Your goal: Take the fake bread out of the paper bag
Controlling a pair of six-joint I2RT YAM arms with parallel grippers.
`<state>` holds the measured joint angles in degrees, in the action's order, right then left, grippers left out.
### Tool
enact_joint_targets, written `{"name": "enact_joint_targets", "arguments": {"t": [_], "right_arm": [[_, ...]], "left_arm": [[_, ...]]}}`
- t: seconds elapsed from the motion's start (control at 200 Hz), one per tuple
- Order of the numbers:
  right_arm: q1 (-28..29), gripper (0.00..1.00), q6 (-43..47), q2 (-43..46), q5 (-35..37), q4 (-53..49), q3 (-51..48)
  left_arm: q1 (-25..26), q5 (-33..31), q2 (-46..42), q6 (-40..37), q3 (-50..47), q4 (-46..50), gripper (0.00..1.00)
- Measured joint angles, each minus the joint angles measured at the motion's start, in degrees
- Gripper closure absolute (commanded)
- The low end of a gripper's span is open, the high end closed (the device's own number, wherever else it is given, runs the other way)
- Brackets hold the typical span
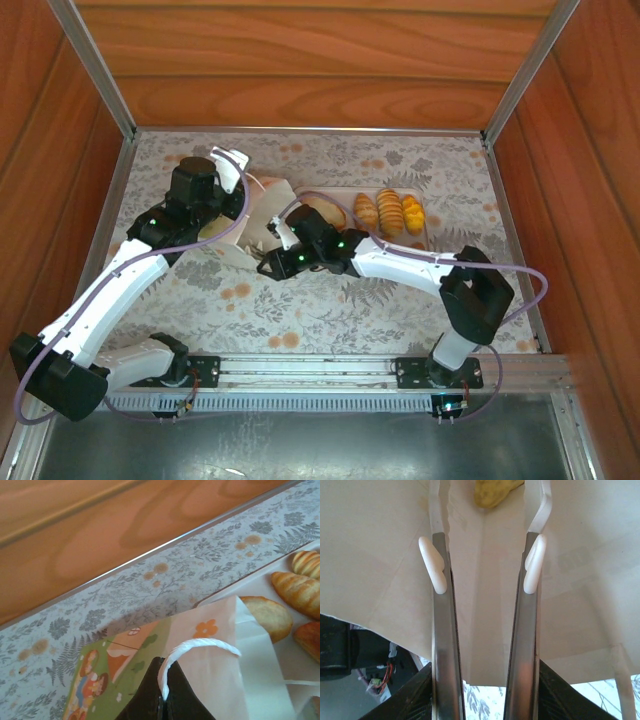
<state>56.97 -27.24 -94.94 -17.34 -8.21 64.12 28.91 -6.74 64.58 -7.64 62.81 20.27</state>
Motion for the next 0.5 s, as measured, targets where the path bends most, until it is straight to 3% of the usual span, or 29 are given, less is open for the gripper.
{"name": "enact_joint_targets", "arguments": {"t": [0.505], "right_arm": [[-0.85, 0.53, 3.74, 3.5, -5.38, -3.78, -0.96]], "left_arm": [[0.0, -1.77, 0.0, 0.15, -0.04, 0.02, 1.0]]}}
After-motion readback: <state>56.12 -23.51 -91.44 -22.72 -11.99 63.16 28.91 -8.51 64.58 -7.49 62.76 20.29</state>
